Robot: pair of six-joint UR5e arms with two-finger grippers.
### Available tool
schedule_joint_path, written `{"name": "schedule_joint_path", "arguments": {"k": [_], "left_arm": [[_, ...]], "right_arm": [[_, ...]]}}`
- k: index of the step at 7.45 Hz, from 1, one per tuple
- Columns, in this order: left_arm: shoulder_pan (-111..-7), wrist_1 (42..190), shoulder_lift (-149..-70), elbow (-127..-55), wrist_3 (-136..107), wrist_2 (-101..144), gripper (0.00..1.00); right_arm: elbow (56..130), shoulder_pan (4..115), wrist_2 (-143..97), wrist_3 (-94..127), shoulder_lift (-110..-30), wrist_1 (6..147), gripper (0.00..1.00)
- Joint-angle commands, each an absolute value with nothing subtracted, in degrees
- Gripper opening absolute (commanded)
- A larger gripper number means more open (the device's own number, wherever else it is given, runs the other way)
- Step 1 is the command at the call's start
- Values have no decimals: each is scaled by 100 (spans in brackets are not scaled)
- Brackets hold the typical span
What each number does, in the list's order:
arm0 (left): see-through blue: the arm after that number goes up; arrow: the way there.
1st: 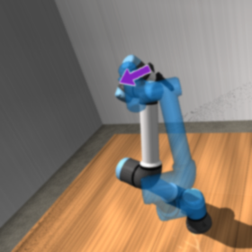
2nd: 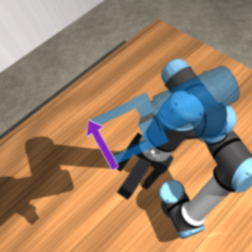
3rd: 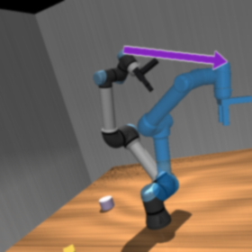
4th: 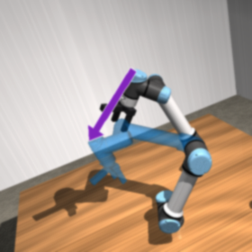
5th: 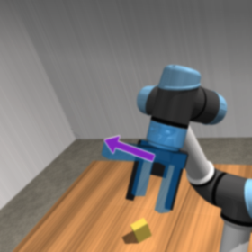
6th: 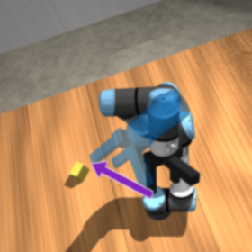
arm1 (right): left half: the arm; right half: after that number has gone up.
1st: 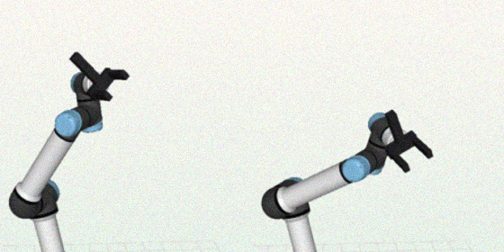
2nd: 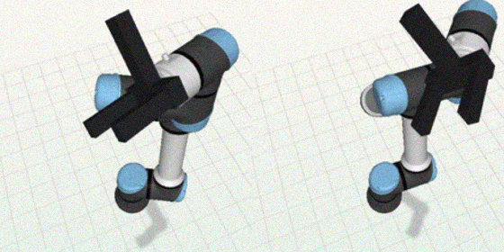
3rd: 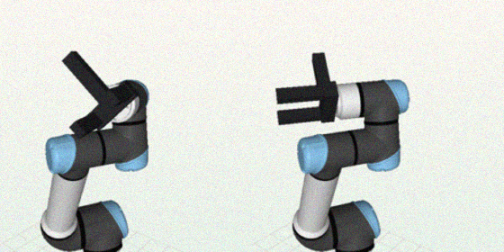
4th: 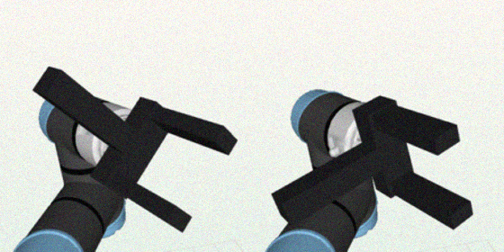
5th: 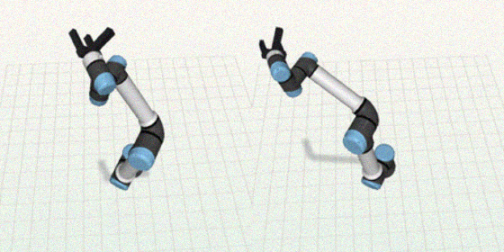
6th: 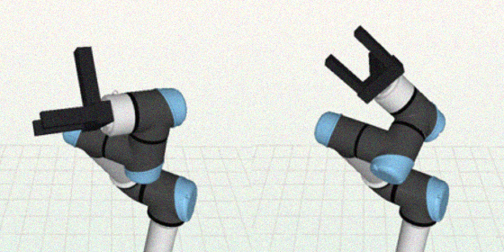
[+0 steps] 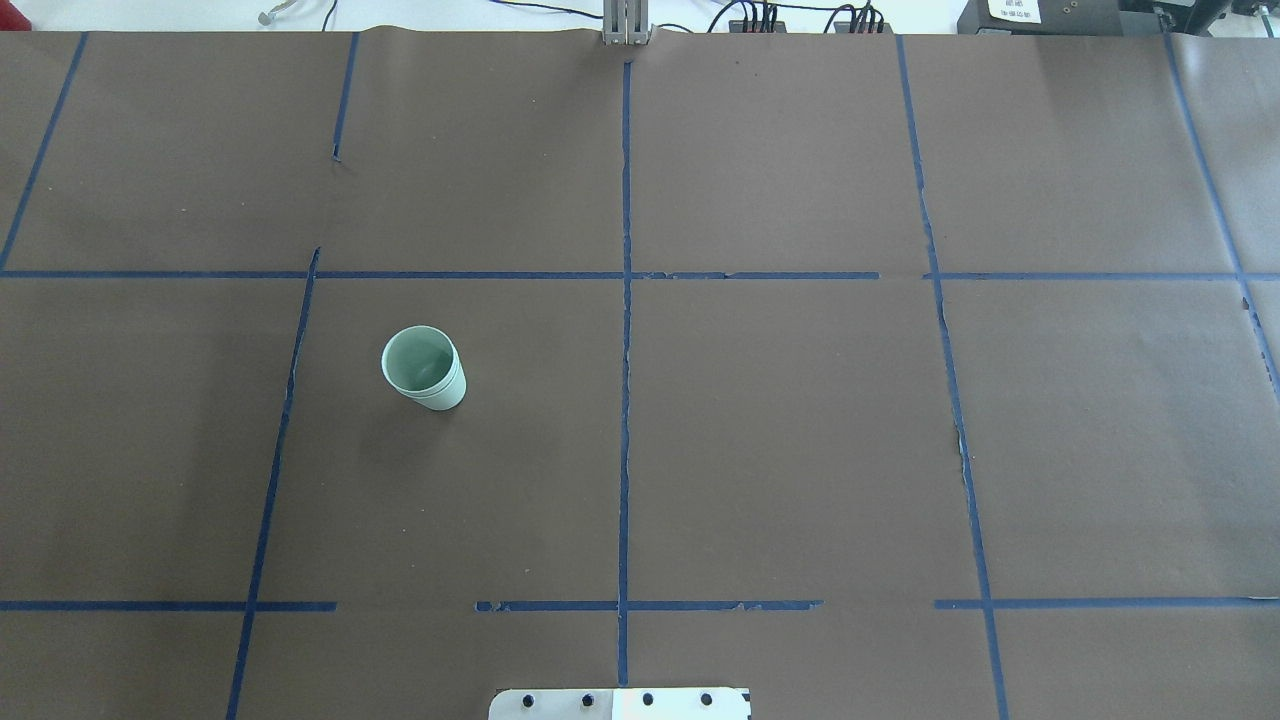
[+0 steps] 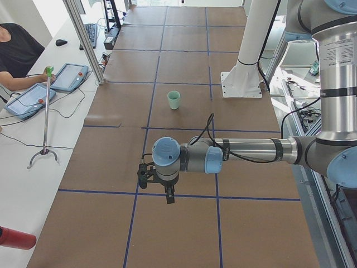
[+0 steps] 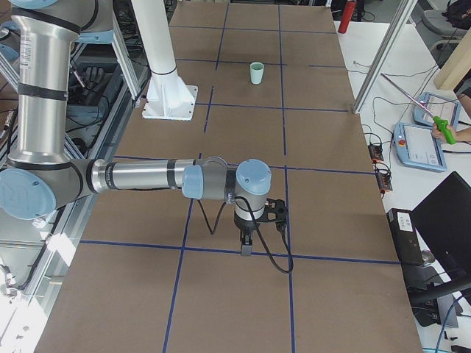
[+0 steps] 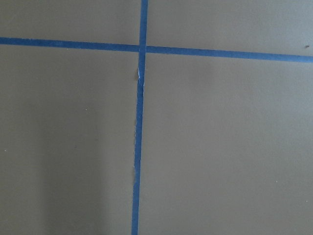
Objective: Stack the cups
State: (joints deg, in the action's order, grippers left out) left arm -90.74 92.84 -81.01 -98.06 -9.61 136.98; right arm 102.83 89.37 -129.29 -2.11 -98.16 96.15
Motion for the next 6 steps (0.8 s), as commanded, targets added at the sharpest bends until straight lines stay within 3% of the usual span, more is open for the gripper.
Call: {"name": "schedule_joint_path", "arguments": {"k": [1, 6], "left_arm": [[-9088, 9272, -8069, -9800, -967, 13667, 100], [-9097, 9272, -7972, -9879, -967, 13667, 100]], "right_arm": [[10283, 8930, -12929, -211, -9817, 9615, 100], [10283, 8938, -12929, -211, -9809, 9615, 100]]}}
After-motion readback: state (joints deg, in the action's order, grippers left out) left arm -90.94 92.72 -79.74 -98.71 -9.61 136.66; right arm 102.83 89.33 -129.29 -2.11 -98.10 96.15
